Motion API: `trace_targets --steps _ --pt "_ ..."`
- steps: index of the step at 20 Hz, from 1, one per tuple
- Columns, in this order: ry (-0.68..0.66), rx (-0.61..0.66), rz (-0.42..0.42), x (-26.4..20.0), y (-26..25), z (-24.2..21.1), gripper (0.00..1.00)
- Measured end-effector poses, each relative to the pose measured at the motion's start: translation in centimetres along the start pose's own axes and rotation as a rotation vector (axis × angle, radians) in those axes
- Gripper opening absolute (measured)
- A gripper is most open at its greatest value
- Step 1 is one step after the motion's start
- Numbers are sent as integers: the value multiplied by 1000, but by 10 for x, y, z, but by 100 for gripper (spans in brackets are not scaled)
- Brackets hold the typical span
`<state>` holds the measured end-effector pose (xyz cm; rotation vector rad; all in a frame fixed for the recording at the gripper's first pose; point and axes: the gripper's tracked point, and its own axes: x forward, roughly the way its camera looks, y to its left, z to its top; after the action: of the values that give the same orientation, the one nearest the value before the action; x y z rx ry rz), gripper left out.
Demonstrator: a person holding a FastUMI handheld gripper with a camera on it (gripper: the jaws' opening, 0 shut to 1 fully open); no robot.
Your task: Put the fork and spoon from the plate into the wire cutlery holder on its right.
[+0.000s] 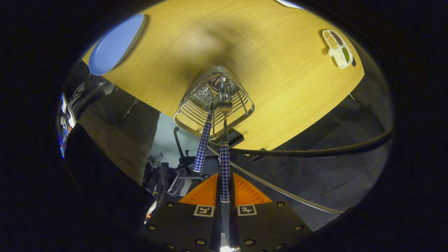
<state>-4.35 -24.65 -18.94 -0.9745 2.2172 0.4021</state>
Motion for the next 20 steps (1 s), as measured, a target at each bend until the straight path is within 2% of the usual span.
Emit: trace_targets --steps 7,9,10,13,15,16,17,18,20 --pt "-80 27 28 -5 3 2 14" --pt "-126 62 59 -10 7 -2 14" --pt "-157 85 72 -11 10 -3 31" --pt "-273 146 84 -20 13 -3 50" --pt "-348 189 85 -24 13 -9 55" --pt "-391 218 86 -25 14 -13 83" --pt "-432 249 87 -27 16 -18 94" --pt "-485 292 93 -29 21 -19 98" --pt "-622 374 104 -37 36 -19 97"
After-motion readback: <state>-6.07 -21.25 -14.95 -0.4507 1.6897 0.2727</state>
